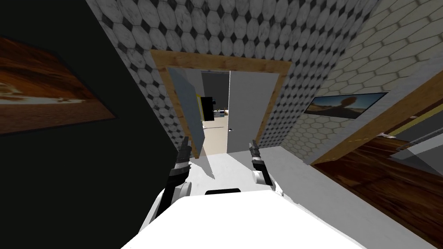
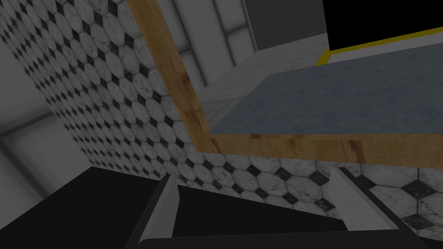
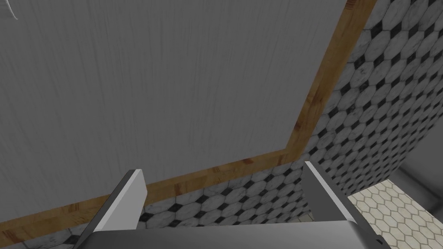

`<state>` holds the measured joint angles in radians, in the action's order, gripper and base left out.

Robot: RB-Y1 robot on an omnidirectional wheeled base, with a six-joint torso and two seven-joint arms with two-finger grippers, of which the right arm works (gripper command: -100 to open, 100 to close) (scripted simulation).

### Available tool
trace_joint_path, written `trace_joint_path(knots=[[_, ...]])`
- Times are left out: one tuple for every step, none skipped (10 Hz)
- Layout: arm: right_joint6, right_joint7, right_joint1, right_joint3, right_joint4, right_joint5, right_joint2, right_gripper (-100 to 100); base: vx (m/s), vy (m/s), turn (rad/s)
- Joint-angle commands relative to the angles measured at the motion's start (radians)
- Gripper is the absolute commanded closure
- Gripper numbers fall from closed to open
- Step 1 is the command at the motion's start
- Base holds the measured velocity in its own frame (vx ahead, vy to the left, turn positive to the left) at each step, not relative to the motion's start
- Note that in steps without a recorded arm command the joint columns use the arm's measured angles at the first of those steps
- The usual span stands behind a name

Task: Push the door open

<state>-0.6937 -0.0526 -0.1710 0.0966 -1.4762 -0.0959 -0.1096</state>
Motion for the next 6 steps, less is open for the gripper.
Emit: trace_joint_path(knots=[[-0.008, 0.003, 0.015, 0.005, 0.049, -0.005, -0.004, -100, 0.105, -0.029, 0.134], [-0.011, 0.004, 0.026, 0.008, 0.074, -0.008, -0.005, -100, 0.101, -0.025, 0.145], [-0.015, 0.006, 0.036, 0.011, 0.103, -0.011, -0.006, -100, 0.105, -0.020, 0.130], [-0.015, 0.006, 0.036, 0.011, 0.108, -0.011, -0.006, -100, 0.062, -0.024, 0.026], [-0.019, 0.007, 0.047, 0.014, 0.137, -0.014, -0.007, -100, 0.042, -0.026, 0.082], [-0.022, 0.008, 0.057, 0.017, 0.167, -0.017, -0.008, -100, 0.060, -0.029, 0.112]])
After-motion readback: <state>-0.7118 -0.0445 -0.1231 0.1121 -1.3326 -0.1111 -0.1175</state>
